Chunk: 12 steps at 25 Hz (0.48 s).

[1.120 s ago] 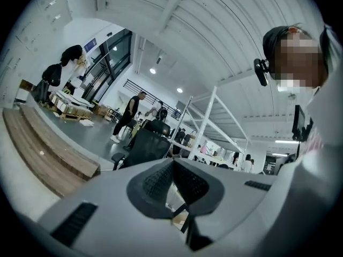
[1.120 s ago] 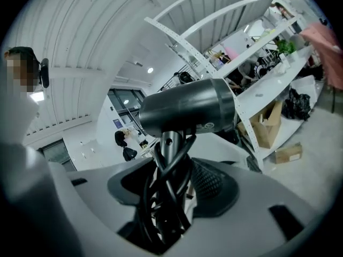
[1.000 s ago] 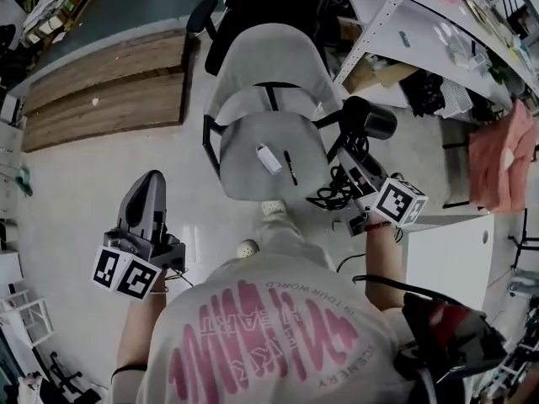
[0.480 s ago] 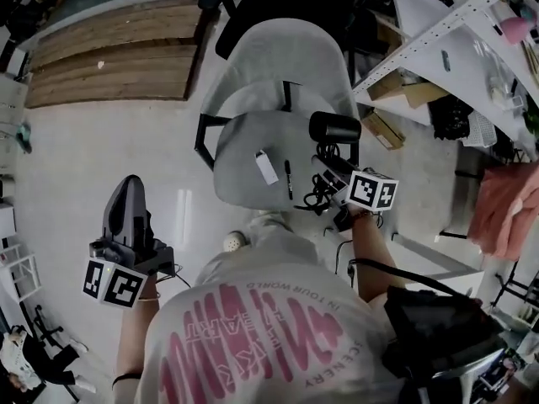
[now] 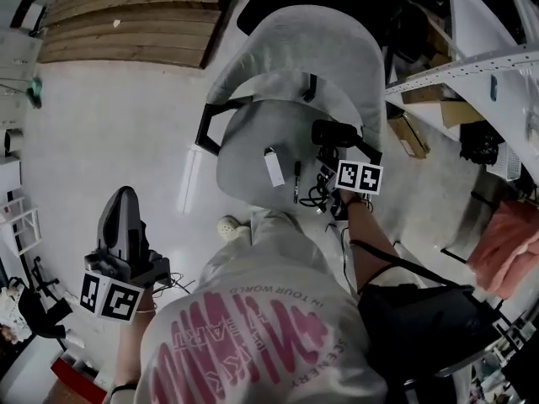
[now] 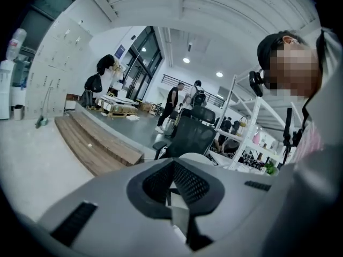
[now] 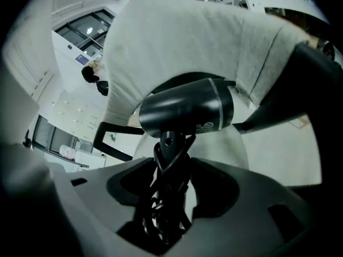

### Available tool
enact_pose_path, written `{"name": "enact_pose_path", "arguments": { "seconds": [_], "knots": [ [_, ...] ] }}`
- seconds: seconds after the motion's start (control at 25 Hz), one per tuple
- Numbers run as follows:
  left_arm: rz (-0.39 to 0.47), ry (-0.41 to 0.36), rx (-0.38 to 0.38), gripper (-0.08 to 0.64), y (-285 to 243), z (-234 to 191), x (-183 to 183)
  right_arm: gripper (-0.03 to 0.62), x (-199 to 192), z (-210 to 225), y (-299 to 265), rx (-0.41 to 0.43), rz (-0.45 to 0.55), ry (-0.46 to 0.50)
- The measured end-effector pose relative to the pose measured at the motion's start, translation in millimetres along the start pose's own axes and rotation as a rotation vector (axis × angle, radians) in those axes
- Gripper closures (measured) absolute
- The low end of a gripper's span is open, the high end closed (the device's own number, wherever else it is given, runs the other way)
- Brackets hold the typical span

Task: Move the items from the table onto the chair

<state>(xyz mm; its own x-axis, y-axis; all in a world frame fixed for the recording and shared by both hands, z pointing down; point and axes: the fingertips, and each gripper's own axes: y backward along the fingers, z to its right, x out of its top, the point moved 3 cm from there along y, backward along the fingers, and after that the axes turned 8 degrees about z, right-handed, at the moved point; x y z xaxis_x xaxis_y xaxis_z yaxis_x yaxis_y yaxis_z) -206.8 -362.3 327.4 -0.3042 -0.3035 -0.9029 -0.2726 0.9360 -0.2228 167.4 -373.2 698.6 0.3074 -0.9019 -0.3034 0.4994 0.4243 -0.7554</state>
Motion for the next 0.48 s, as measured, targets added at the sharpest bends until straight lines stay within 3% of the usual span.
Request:
{"name": "enact_pose_path", "arguments": {
  "seconds": [0.24, 0.48],
  "knots": [
    [-0.059, -0.003, 0.066, 0.549, -3.6, -6.6, -9.0, 0.364, -21.8, 25.3, -36.1, -0.077, -0.135, -0.016],
    [-0.099, -0.012, 0.078, 0.549, -6.3, -13.8, -13.5, 0.364, -35.8, 33.1, -53.9, -0.137, -0.152, -0.030]
  ]
}}
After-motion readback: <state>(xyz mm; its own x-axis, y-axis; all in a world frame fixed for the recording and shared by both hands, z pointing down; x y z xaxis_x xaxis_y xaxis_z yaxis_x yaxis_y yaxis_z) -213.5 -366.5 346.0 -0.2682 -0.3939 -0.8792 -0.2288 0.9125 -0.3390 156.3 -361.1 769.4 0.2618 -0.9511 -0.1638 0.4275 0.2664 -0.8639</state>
